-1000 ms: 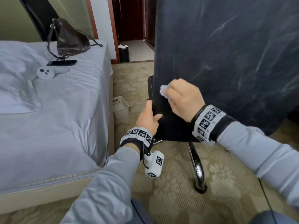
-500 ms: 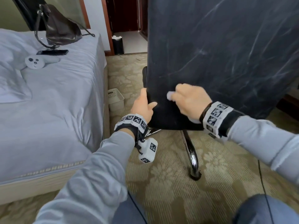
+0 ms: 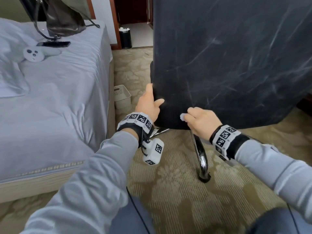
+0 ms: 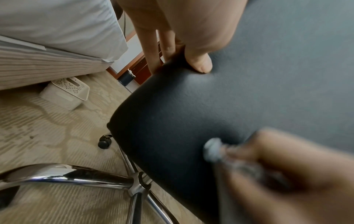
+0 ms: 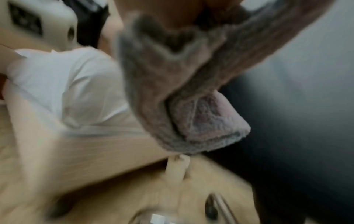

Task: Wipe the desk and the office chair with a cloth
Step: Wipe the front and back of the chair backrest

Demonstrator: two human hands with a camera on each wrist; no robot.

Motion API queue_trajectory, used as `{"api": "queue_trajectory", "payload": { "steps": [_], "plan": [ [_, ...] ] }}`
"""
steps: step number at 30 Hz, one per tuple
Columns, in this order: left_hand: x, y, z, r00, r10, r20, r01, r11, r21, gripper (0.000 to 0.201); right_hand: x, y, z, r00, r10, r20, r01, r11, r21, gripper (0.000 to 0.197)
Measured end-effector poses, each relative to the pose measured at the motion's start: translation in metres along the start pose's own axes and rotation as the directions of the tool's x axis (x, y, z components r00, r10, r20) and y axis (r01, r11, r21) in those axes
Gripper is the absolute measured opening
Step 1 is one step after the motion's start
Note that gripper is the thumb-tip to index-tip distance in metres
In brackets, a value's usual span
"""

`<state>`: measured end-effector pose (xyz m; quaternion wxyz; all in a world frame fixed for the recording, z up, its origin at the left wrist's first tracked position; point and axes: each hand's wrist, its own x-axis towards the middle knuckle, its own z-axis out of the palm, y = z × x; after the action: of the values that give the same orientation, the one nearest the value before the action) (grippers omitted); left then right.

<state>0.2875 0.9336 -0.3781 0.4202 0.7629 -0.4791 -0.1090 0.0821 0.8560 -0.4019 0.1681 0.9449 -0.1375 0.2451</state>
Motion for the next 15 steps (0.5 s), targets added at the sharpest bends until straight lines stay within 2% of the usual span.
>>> {"api": "queue_trajectory", "payload": {
  "steps": [2, 4, 6, 7, 8, 10, 12, 13, 15],
  "plan": [
    [0.001, 0.0, -0.002, 1.0, 0.008, 0.002, -0.008, 1.0, 0.0, 0.043, 0.028, 0.014, -0.033, 0.984, 0.048, -0.174, -0.054, 0.998, -0.031, 0.029],
    [0.001, 0.0, -0.002, 1.0, 0.008, 0.001, -0.008, 1.0, 0.003, 0.044, 0.057, 0.028, -0.066, 0.929, 0.104, -0.354, -0.125, 0.991, -0.036, 0.031],
    [0.0, 0.0, -0.001, 1.0, 0.002, -0.004, -0.002, 1.0, -0.003, 0.042, 0.072, 0.034, -0.081, 0.876, 0.154, -0.458, -0.17, 0.985, 0.006, 0.034],
    [0.0, 0.0, -0.001, 1.0, 0.002, -0.006, -0.002, 1.0, -0.007, 0.04, 0.072, 0.031, -0.079, 0.873, 0.174, -0.456, -0.188, 0.982, 0.015, 0.035],
    [-0.001, -0.001, -0.001, 1.0, 0.001, -0.008, -0.001, 1.0, -0.011, 0.038, 0.065, 0.025, -0.067, 0.893, 0.183, -0.411, -0.196, 0.981, 0.012, 0.033],
    [-0.003, 0.001, -0.002, 1.0, -0.005, -0.02, 0.005, 1.0, -0.019, 0.036, 0.032, 0.008, -0.027, 0.955, 0.129, -0.266, -0.135, 0.991, -0.003, 0.028],
    [-0.009, 0.004, 0.001, 0.998, -0.01, -0.056, 0.009, 1.0, -0.004, 0.039, -0.003, 0.001, 0.004, 0.983, 0.08, -0.167, -0.083, 0.996, -0.013, 0.027],
    [-0.014, 0.005, 0.005, 0.995, -0.009, -0.095, 0.01, 1.0, 0.015, 0.044, -0.011, 0.006, 0.007, 0.984, 0.098, -0.152, -0.101, 0.995, -0.015, 0.029],
    [-0.029, 0.008, 0.017, 0.98, 0.026, -0.195, -0.02, 0.999, 0.034, 0.064, -0.004, 0.023, -0.011, 0.964, 0.14, -0.228, -0.146, 0.989, -0.011, 0.035]
  ]
}}
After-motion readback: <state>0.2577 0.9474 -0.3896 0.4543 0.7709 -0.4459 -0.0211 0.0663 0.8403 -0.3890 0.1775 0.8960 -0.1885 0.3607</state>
